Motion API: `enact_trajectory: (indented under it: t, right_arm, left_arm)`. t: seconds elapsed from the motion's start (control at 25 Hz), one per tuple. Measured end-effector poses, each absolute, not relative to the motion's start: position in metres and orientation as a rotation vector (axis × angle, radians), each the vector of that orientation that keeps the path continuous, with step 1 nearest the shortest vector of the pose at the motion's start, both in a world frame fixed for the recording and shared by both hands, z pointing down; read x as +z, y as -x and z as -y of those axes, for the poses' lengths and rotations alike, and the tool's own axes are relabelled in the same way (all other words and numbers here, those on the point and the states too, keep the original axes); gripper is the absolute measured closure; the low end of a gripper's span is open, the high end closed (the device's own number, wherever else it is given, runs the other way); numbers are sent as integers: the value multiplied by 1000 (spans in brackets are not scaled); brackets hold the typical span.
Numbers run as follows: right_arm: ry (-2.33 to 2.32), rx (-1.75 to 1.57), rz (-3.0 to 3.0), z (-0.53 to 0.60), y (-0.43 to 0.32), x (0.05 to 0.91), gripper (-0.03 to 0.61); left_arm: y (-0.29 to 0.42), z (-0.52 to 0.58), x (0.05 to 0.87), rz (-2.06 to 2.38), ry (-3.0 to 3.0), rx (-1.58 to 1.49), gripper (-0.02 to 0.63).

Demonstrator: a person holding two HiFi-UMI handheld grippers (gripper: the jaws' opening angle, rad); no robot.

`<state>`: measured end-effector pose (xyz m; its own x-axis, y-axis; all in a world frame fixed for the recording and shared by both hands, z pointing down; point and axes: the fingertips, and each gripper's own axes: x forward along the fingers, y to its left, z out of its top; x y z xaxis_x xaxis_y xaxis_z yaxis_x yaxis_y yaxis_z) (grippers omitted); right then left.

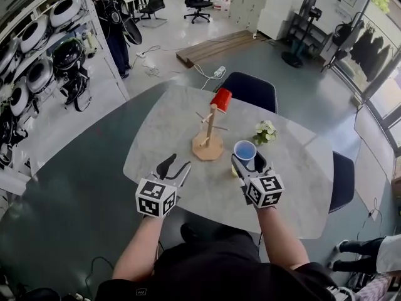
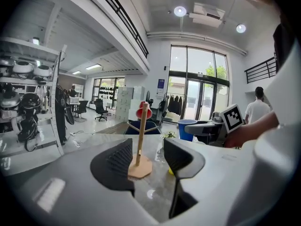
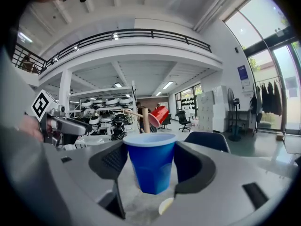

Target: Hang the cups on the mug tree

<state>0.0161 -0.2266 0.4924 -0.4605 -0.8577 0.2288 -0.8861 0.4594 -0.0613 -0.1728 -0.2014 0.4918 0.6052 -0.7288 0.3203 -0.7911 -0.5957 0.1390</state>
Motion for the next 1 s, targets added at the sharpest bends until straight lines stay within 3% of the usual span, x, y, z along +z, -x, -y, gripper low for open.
enact_trajectory:
  t: [1.0]
  right_arm:
    - [-1358, 270, 2385, 288, -7, 535, 264]
  left_arm:
    - [177, 253, 500, 1249, -2520, 308, 400]
